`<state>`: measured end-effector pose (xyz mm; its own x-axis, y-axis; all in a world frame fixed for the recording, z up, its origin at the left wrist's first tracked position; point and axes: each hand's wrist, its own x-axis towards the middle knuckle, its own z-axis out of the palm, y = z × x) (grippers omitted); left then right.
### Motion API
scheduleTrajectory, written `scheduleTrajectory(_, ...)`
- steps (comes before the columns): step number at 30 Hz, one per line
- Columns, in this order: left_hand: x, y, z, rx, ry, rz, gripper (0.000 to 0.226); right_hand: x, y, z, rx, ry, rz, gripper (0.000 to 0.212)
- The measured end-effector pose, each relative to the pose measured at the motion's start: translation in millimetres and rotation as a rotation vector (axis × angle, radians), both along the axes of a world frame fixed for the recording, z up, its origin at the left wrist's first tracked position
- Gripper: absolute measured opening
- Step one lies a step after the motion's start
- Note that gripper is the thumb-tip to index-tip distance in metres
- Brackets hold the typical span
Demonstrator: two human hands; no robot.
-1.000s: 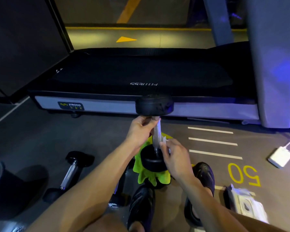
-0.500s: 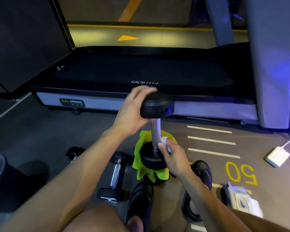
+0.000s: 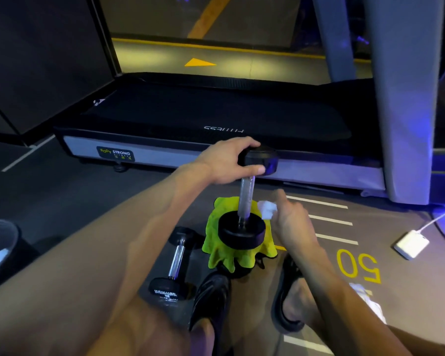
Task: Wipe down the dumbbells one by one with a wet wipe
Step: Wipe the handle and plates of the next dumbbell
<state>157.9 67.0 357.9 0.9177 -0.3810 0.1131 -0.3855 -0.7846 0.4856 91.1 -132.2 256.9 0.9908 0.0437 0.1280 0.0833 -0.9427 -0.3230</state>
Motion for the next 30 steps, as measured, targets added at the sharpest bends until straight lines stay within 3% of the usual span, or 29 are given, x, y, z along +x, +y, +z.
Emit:
scheduleTrajectory(4,-0.7,-6.5,-6.9,-0.034,-0.049,0.006,0.071,10.4,10.8,-1.2,0.087,-0.041,0.006,0.017)
scheduleTrajectory(7,1.1,-8.8,-6.1,-0.034,-0.042,0.036,0.072,9.0,19.2,-12.9,0.212,0.139,-0.078,0.005)
scheduleTrajectory(15,3.9,-9.1,-0.6,-0.031,-0.026,0.088,0.067,14.7,15.1,6.6,0.732,0.695,-0.092,0.027)
scheduleTrajectory(19,2.2,-10.9,-2.0,-0.035,-0.021,0.088,0.067,15.1,21.0,21.4,0.963,0.849,-0.195,0.017)
scheduleTrajectory(21,2.2,-9.8,-1.8,-0.038,-0.024,0.091,0.066,19.5,15.2,21.7,1.065,0.869,-0.245,0.022)
scheduleTrajectory(23,1.8,-8.2,-1.5,-0.044,-0.022,0.099,0.066,19.4,13.2,15.7,0.99,0.843,-0.235,0.024)
scheduleTrajectory(25,2.0,-7.8,-1.7,-0.047,-0.021,0.107,0.066,20.2,17.9,0.2,0.648,0.674,-0.17,0.01)
scheduleTrajectory(27,1.9,-8.8,-2.0,-0.045,-0.028,0.112,0.066,17.5,26.3,-13.3,0.395,0.46,-0.193,0.023)
scheduleTrajectory(30,2.3,-8.6,-3.8,-0.049,-0.019,0.104,0.067,14.4,31.3,-23.5,0.365,0.353,-0.259,0.039)
